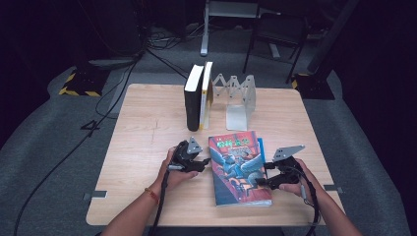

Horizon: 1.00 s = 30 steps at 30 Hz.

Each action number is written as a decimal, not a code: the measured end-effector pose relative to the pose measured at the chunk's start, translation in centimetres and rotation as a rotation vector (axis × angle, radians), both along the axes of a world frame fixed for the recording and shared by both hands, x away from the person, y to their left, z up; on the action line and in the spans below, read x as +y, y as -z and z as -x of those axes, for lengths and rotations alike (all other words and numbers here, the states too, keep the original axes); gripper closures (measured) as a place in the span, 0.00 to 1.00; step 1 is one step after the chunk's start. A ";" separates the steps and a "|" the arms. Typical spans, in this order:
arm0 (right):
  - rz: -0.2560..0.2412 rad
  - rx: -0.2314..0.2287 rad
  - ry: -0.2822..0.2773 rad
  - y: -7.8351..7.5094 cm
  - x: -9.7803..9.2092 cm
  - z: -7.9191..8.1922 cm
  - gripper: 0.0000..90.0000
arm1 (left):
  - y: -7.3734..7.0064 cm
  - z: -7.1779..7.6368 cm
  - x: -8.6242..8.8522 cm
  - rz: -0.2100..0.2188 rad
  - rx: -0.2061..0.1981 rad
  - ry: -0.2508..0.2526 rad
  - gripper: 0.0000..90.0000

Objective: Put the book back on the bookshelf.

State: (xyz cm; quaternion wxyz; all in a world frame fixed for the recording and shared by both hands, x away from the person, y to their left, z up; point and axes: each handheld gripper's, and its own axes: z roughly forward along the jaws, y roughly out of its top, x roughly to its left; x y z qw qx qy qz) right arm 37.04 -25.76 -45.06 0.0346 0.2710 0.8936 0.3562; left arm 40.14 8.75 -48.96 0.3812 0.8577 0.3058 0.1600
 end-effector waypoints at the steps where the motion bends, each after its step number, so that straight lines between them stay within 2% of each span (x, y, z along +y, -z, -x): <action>1: -0.007 -0.002 0.003 0.0 -0.1 0.0 0.38 | 0.0 -0.1 -0.1 -0.011 -0.014 -0.011 0.45; 3: -0.012 -0.014 -0.003 -0.1 -0.2 0.0 0.42 | 0.1 -0.3 0.0 0.010 0.000 -0.015 0.46; 6: -0.010 -0.040 -0.007 -0.2 -0.1 0.1 0.46 | 0.1 -0.5 -0.1 0.011 -0.013 -0.029 0.47; 8: -0.003 -0.053 -0.019 -0.4 0.0 0.1 0.46 | 0.1 -0.9 -0.1 0.029 -0.011 -0.054 0.51; 10: -0.008 -0.068 -0.022 -0.5 0.1 0.1 0.53 | 0.1 -1.3 -0.1 0.039 0.002 -0.058 0.53; 12: -0.047 -0.065 -0.048 -0.8 0.2 0.3 0.62 | 0.0 -1.6 -0.3 0.034 0.004 -0.047 0.53; 16: -0.025 -0.066 -0.096 -1.0 1.3 0.7 0.68 | 0.0 -2.1 -1.1 0.026 -0.008 -0.040 0.54; 17: -0.025 -0.066 -0.096 -1.0 1.3 0.7 0.68 | 0.0 -2.1 -1.1 0.026 -0.008 -0.040 0.54; 18: -0.017 -0.090 -0.092 -1.1 1.5 0.9 0.71 | -0.1 -2.2 -1.2 0.019 -0.008 -0.044 0.51; 20: -0.022 -0.098 -0.089 -1.2 1.5 1.0 0.74 | -0.1 -2.2 -1.0 0.034 -0.004 -0.037 0.48; 21: -0.029 -0.105 -0.083 -1.2 1.5 1.1 0.77 | -0.4 -2.0 -0.6 0.050 0.011 -0.022 0.46; 23: -0.041 -0.113 -0.078 -1.2 1.5 1.2 0.80 | -0.5 -1.8 -0.5 0.049 0.015 -0.008 0.44; 24: -0.046 -0.110 -0.072 -1.1 1.5 1.2 0.80 | -0.6 -1.2 -0.3 0.038 0.010 0.000 0.44; 26: -0.050 -0.116 -0.064 -1.1 1.5 1.3 0.81 | -0.6 -0.7 0.0 0.045 0.024 0.016 0.43; 29: -0.060 -0.125 -0.060 -1.0 1.7 1.6 0.81 | -0.5 0.3 0.3 0.008 0.030 0.044 0.43; 30: -0.064 -0.121 -0.064 -1.0 1.8 1.6 0.81 | -0.5 0.3 0.3 0.008 0.030 0.044 0.43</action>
